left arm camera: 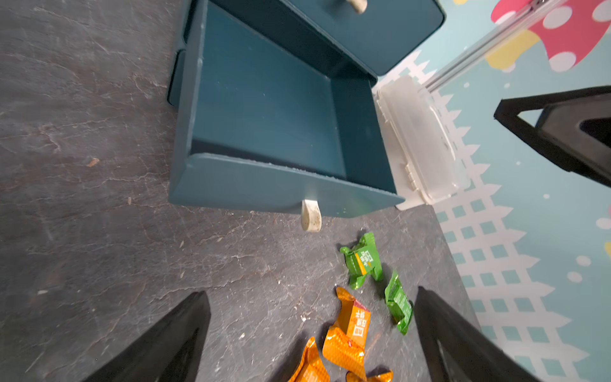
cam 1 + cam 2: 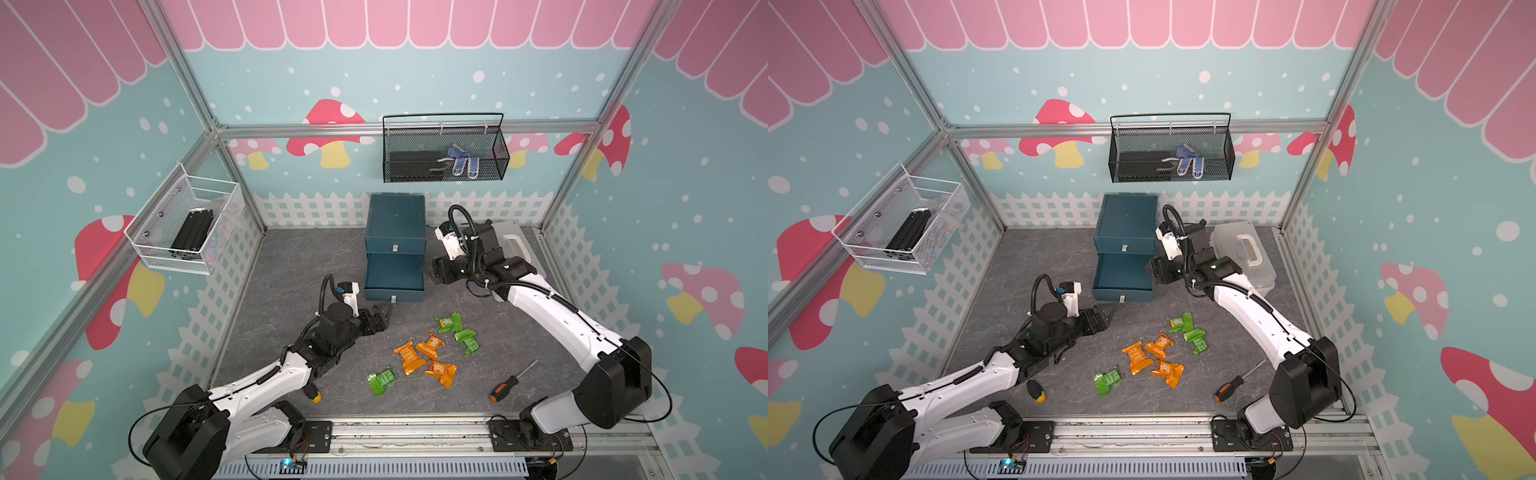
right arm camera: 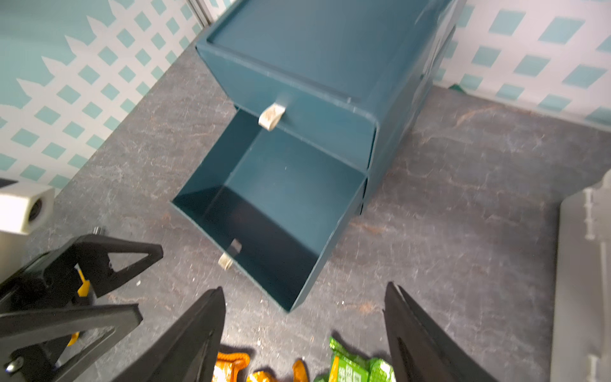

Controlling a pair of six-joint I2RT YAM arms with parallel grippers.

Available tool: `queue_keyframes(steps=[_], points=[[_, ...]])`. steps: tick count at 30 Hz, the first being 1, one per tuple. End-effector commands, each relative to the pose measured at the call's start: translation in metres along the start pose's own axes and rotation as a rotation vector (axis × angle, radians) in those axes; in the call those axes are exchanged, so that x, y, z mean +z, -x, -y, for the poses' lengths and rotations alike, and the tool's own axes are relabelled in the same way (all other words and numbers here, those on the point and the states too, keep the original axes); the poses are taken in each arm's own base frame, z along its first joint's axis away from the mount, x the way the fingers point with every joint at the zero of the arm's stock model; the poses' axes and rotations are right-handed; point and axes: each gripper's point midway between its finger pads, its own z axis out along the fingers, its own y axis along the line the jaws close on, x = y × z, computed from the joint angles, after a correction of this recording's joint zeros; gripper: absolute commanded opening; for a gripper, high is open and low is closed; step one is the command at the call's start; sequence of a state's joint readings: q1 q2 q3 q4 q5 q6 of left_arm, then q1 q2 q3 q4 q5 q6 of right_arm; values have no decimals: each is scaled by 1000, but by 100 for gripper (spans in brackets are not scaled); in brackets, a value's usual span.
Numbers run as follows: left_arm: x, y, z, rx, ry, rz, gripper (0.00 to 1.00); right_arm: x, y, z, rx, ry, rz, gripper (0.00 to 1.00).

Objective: Place the cookies into the drawer by color
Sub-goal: Pick up the cookie at the center of the board.

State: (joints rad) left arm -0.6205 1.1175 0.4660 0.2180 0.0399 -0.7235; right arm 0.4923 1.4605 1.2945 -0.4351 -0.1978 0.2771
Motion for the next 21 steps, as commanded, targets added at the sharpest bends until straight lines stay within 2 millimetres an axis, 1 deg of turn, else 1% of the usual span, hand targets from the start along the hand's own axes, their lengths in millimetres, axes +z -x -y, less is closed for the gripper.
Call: queue_keyframes(steps=[1, 5, 9, 13, 16, 21], points=[[-5, -17, 0, 37, -26, -82, 99, -10, -7, -2, 56, -31, 35, 77], [-9, -20, 3, 40, -50, -89, 99, -8, -44, 10, 87, -128, -32, 76], [-13, -19, 16, 51, -113, -99, 98, -7, -76, 24, 151, -199, -92, 74], [-14, -17, 28, 55, -166, -99, 97, -2, -108, 38, 163, -268, -164, 74], [-13, -14, 34, 59, -193, -94, 96, 8, -128, 45, 169, -296, -225, 73], [-7, -14, 38, 58, -214, -98, 96, 32, -152, 47, 178, -277, -305, 74]])
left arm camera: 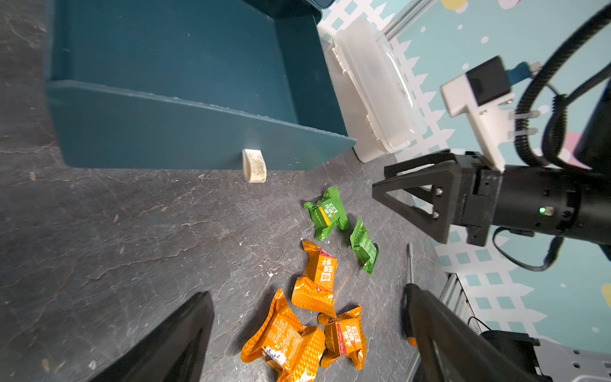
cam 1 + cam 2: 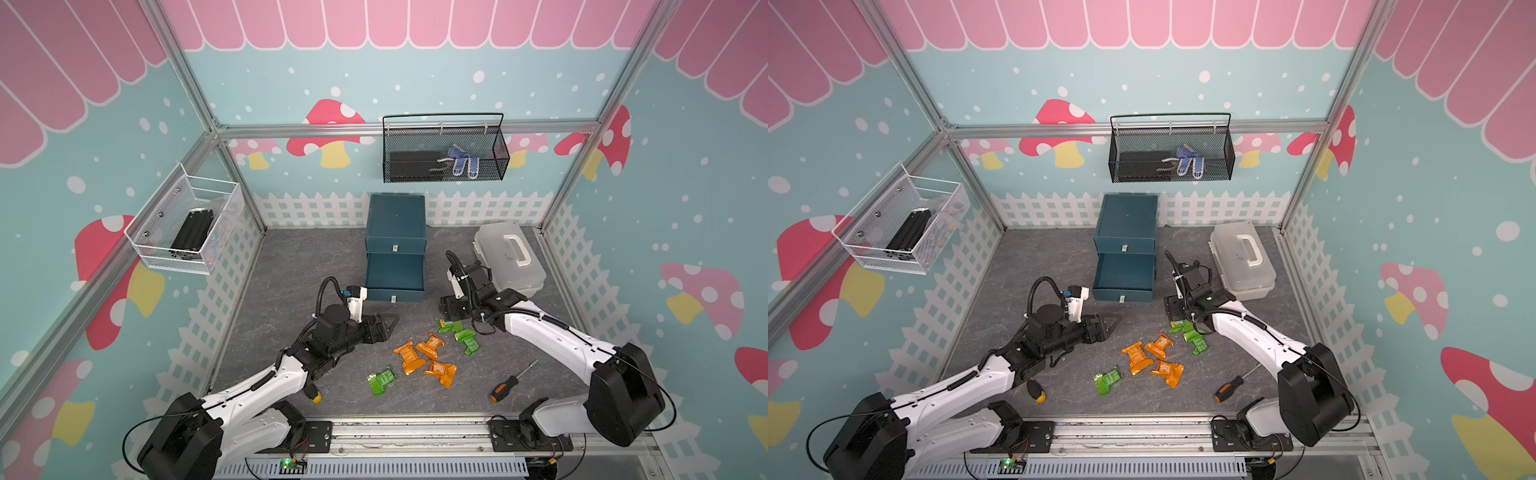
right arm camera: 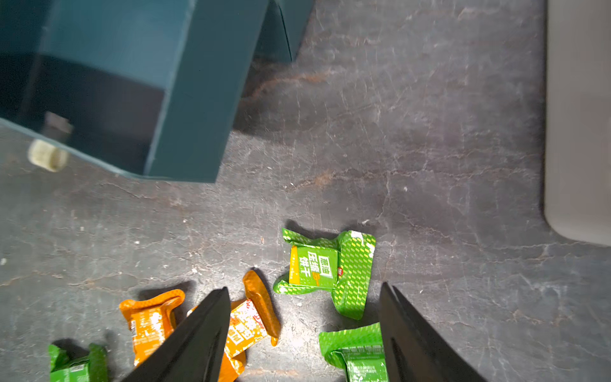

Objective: Place the cookies into the drawer by color
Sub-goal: Pick up the cookie at the center of the board.

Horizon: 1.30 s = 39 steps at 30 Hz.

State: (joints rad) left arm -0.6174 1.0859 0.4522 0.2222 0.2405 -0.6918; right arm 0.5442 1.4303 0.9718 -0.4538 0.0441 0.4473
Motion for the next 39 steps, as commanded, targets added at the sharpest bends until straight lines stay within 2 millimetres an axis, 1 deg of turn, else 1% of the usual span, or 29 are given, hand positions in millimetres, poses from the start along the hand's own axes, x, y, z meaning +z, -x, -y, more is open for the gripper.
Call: queue_keyframes(steps=[1, 6, 13, 17, 20, 22, 25, 29, 32, 37, 39], points=[[4, 7, 11, 29, -53, 11, 96, 20, -14, 2, 19, -15, -57, 74], [7, 7, 10, 39, -43, 7, 96, 45, -30, 6, 21, -39, -128, 74], [5, 10, 10, 49, -43, 25, 96, 65, -45, 9, 14, -47, -191, 73], [-4, 18, 6, 37, -33, 111, 96, 74, -55, 11, 16, -54, -228, 72], [-10, 23, 6, 50, -13, 128, 96, 76, -60, 15, 12, -73, -247, 68], [-13, 25, 7, 58, -10, 136, 96, 77, -59, 13, 14, -69, -244, 65], [-14, 26, 8, 64, -6, 137, 96, 78, -58, 17, 11, -94, -245, 64], [-14, 26, 8, 70, -2, 132, 96, 81, -60, 20, 5, -115, -259, 63], [-13, 27, 8, 71, -3, 137, 96, 80, -60, 20, 5, -118, -262, 56], [-9, 28, 7, 73, 0, 136, 96, 75, -53, 18, -1, -113, -241, 51], [-7, 28, 6, 74, 1, 132, 96, 73, -52, 19, -2, -116, -237, 50]])
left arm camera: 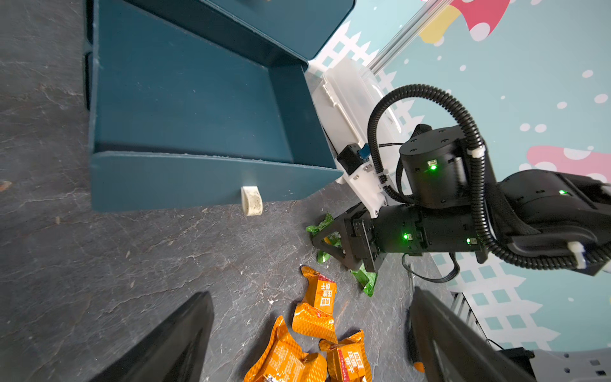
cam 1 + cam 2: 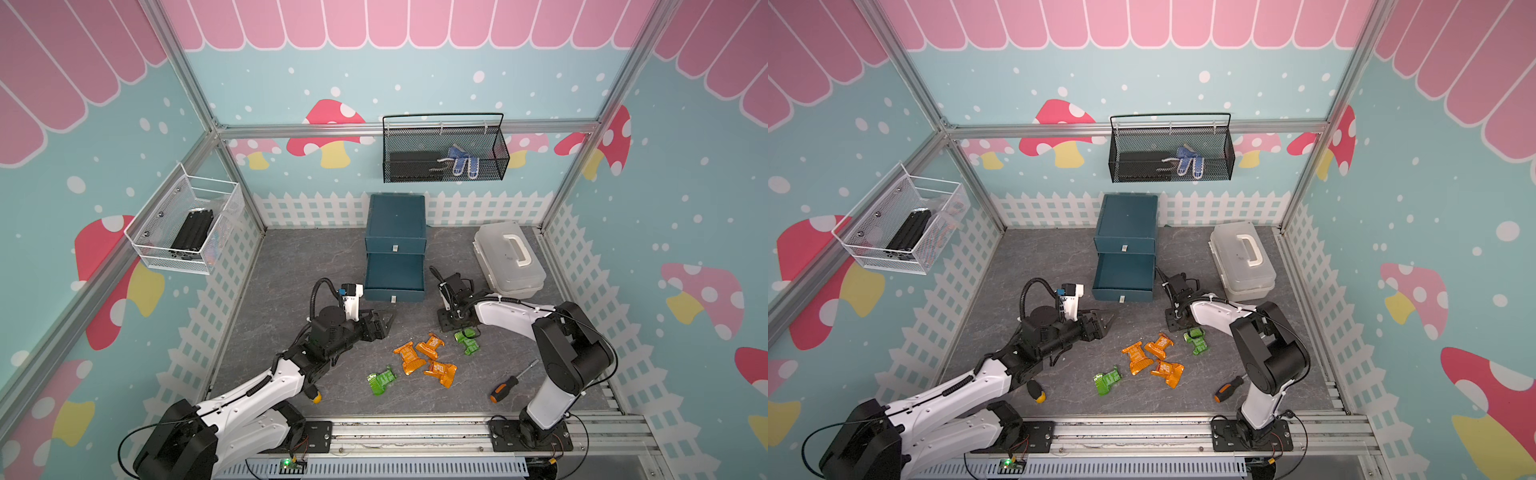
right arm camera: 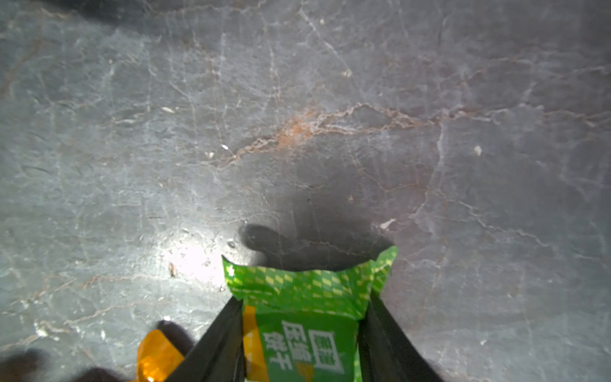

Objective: Place the cookies into the drawer by color
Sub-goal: Pick up the cookie at the center of the board.

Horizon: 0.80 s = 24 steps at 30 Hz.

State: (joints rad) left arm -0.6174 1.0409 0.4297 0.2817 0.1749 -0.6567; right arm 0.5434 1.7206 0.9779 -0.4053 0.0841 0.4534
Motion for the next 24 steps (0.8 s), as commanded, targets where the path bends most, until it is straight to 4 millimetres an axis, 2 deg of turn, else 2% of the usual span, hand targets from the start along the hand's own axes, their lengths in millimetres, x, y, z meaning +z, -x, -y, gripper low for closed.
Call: queue_keyframes(steps=[1, 5, 8, 14, 20, 22, 24], points=[[2, 10, 3, 24, 0, 27, 96, -4, -3, 1, 6, -9, -19, 50], [1, 13, 1, 33, 11, 35, 96, -14, 2, 1, 5, -8, -2, 50], [-3, 19, -1, 37, 35, 53, 96, -31, 10, 1, 5, -6, 35, 50], [-17, 41, -23, -38, 91, 105, 96, -76, 38, -3, -51, 22, 142, 49], [-24, 59, -28, -77, 79, 125, 97, -128, 68, -10, -132, 55, 268, 47], [-23, 62, -26, -76, 72, 125, 96, -146, 78, -19, -202, 91, 312, 46], [-24, 71, -34, -86, 92, 143, 96, -162, 87, -29, -277, 128, 345, 46]])
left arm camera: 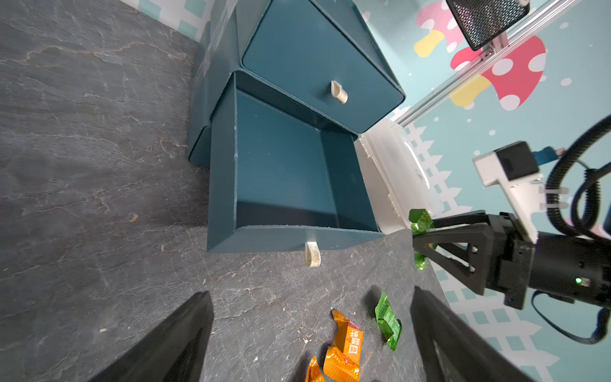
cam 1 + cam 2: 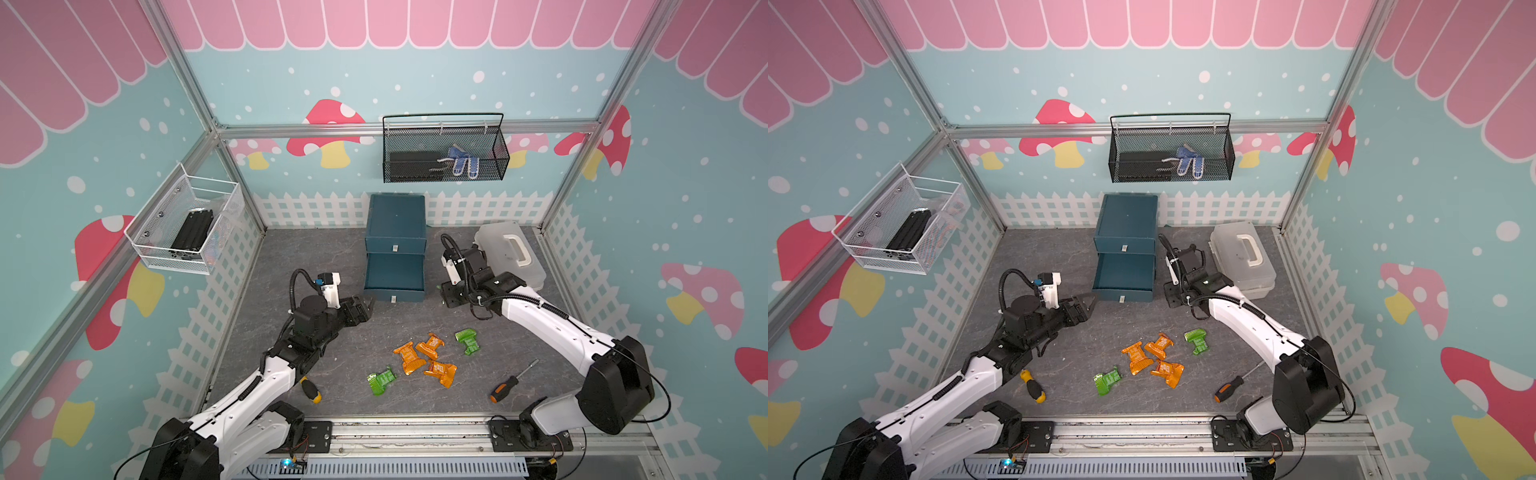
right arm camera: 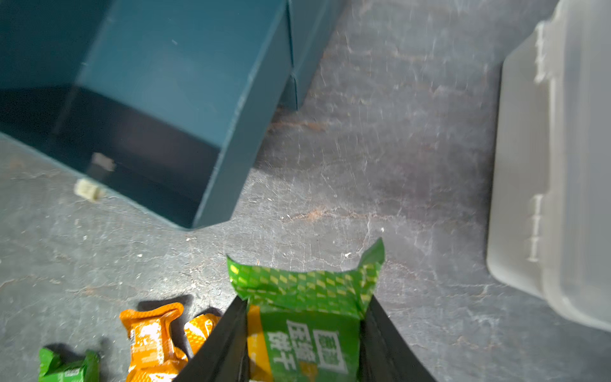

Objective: Place the cookies into the drawer by color
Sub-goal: Pick up the cookie at the center of the board, then place the cookie in the drawer.

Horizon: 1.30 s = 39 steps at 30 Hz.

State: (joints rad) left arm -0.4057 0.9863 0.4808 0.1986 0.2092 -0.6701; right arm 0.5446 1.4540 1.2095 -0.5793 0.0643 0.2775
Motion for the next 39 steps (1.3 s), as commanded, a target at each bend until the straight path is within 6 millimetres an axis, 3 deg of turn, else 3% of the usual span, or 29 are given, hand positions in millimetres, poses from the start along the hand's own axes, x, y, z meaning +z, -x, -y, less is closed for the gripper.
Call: queue_keyframes(steps=[1, 7, 17, 18, 21, 32, 39], points=[[1, 17, 7, -19, -25, 11, 96, -23, 21, -19, -152, 83, 47, 46], [5, 37, 4, -61, -63, 21, 96, -31, 59, -52, -311, 159, 82, 46], [13, 55, -10, -82, -43, 42, 92, 2, 108, -118, -610, 279, 66, 48], [13, 55, -13, -77, -22, 46, 92, 20, 106, -121, -627, 287, 40, 48], [15, 56, -18, -62, 7, 42, 91, 37, 108, -132, -673, 323, 25, 48], [25, 55, -22, -54, -11, 44, 87, 89, 100, -149, -760, 363, -33, 48], [33, 53, -26, -57, -23, 42, 84, 111, 91, -157, -788, 401, -55, 48]])
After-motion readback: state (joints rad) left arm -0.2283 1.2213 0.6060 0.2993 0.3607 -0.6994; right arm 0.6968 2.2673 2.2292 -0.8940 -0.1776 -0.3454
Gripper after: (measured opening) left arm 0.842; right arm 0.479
